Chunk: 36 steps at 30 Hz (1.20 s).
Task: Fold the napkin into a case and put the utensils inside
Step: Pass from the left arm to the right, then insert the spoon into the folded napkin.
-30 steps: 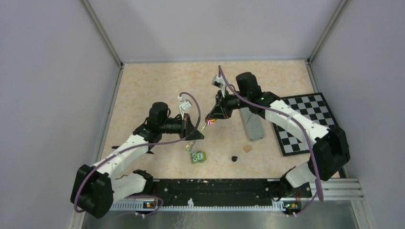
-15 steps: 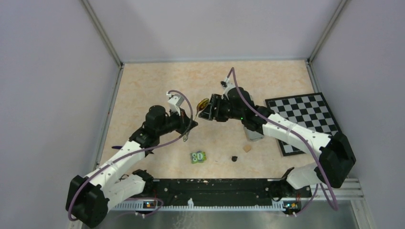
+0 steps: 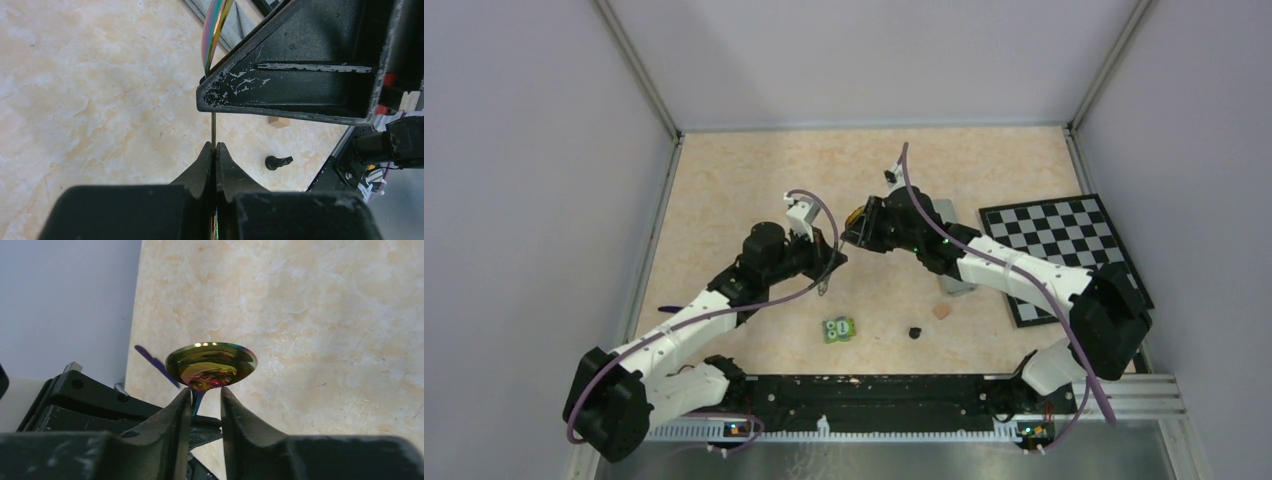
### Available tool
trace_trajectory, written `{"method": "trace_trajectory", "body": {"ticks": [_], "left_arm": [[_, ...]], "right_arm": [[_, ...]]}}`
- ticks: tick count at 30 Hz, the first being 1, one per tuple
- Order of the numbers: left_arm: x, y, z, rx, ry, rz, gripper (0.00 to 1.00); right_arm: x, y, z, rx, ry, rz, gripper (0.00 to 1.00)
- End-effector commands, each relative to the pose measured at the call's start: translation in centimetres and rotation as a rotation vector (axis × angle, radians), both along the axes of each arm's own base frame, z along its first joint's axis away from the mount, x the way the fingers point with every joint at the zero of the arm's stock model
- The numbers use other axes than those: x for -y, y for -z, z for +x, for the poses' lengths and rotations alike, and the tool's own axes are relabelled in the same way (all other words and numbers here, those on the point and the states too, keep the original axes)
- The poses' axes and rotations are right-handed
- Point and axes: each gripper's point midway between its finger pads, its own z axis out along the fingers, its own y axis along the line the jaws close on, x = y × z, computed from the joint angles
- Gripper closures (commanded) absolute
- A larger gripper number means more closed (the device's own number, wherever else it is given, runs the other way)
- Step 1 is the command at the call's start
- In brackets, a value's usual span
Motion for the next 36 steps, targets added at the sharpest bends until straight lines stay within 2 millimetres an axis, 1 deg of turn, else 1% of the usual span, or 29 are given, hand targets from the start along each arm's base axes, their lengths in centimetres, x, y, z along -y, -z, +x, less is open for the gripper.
{"method": "trace_trajectory", "body": {"ticks": [1, 3, 5, 6, 7, 8, 9, 10, 11, 12, 13, 14, 15, 16, 18, 19, 21, 22, 23, 25, 26, 29, 31, 33, 35, 36], "left_arm": [[1.2, -2.2, 1.1, 0.078, -0.006, -0.053, 1.0], [1.6, -2.2, 1.2, 0.077, -0.006, -0.053, 1.0], [1.9, -2.3, 1.2, 0.071, -0.005, -0.068, 1.0], [2.2, -2.2, 1.1, 0.057, -0.003, -0.077, 0.97], [2.3, -2.2, 1.3, 0.039, -0.013, -0.085, 0.83], [2.1, -1.8, 1.7, 0.002, -0.049, -0.085, 0.57], [1.9, -1.0, 2.1, -0.055, -0.099, -0.081, 0.44], [2.0, -0.3, 2.4, -0.112, -0.125, -0.089, 0.38], [2.5, 0.2, 2.3, -0.16, -0.104, -0.102, 0.37], [3.4, 0.5, 2.0, -0.197, -0.06, -0.119, 0.37], [4.4, 0.4, 1.6, -0.227, -0.007, -0.143, 0.38], [5.5, 0.7, 1.3, -0.255, 0.039, -0.166, 0.39], [6.6, 0.7, 1.1, -0.272, 0.077, -0.204, 0.4], [7.8, 0.1, 1.2, -0.264, 0.112, -0.247, 0.42], [10.1, 0.7, 0.9, -0.316, 0.159, -0.283, 0.44], [11.7, 0.5, 0.5, -0.329, 0.199, -0.295, 0.45], [14.4, 0.8, 0.0, -0.341, 0.25, -0.306, 0.47], [15.9, 1.6, -0.2, -0.357, 0.276, -0.301, 0.48], [17.0, 1.3, -0.5, -0.35, 0.305, -0.312, 0.49], [19.3, 2.5, -1.0, -0.37, 0.342, -0.306, 0.53], [20.2, 2.8, -1.1, -0.368, 0.356, -0.314, 0.55], [22.2, 4.0, -1.4, -0.395, 0.382, -0.336, 0.66], [23.2, 5.3, -1.5, -0.424, 0.388, -0.337, 0.71], [23.9, 6.5, -1.3, -0.444, 0.387, -0.333, 0.75], [24.1, 7.9, -1.1, -0.463, 0.365, -0.315, 0.81], [24.0, 8.5, -0.9, -0.466, 0.35, -0.306, 0.82]], "right_arm": [[-0.5, -2.3, 1.2, 0.066, 0.037, 0.017, 0.82], [0.0, -2.2, 1.4, 0.081, 0.047, -0.006, 1.0], [0.7, -2.3, 1.7, 0.126, 0.046, -0.047, 1.0], [1.4, -2.3, 2.1, 0.154, 0.049, -0.077, 1.0], [2.4, -2.3, 2.6, 0.186, 0.054, -0.116, 1.0], [3.9, -2.5, 3.4, 0.219, 0.062, -0.157, 1.0], [5.4, -2.6, 4.4, 0.245, 0.057, -0.197, 1.0], [7.3, -2.5, 5.6, 0.265, 0.039, -0.242, 1.0], [8.9, -2.3, 6.5, 0.27, -0.003, -0.274, 1.0], [11.0, -2.2, 8.0, 0.286, -0.005, -0.352, 1.0], [13.8, -1.8, 9.5, 0.265, 0.039, -0.454, 1.0], [16.5, -1.7, 11.2, 0.257, 0.085, -0.534, 1.0], [18.2, -1.5, 12.3, 0.252, 0.097, -0.592, 1.0], [19.5, -1.2, 13.3, 0.24, 0.095, -0.626, 1.0], [21.1, -0.6, 15.1, 0.193, 0.073, -0.651, 1.0], [21.4, -0.5, 16.2, 0.178, 0.058, -0.647, 1.0], [21.6, -0.2, 18.0, 0.188, 0.046, -0.643, 1.0], [21.5, 0.1, 18.7, 0.185, 0.03, -0.651, 1.0], [21.5, 0.5, 19.3, 0.174, 0.018, -0.668, 1.0], [21.6, 1.5, 20.3, 0.15, -0.001, -0.699, 1.0], [21.7, 2.0, 20.6, 0.136, -0.011, -0.712, 1.0], [21.8, 3.4, 20.9, 0.1, -0.022, -0.732, 1.0], [22.0, 4.1, 21.0, 0.084, -0.019, -0.745, 1.0], [22.1, 4.9, 21.0, 0.083, -0.019, -0.745, 1.0], [21.9, 5.6, 21.0, 0.078, -0.027, -0.738, 1.0], [21.9, 6.1, 20.9, 0.071, -0.031, -0.74, 1.0]]}}
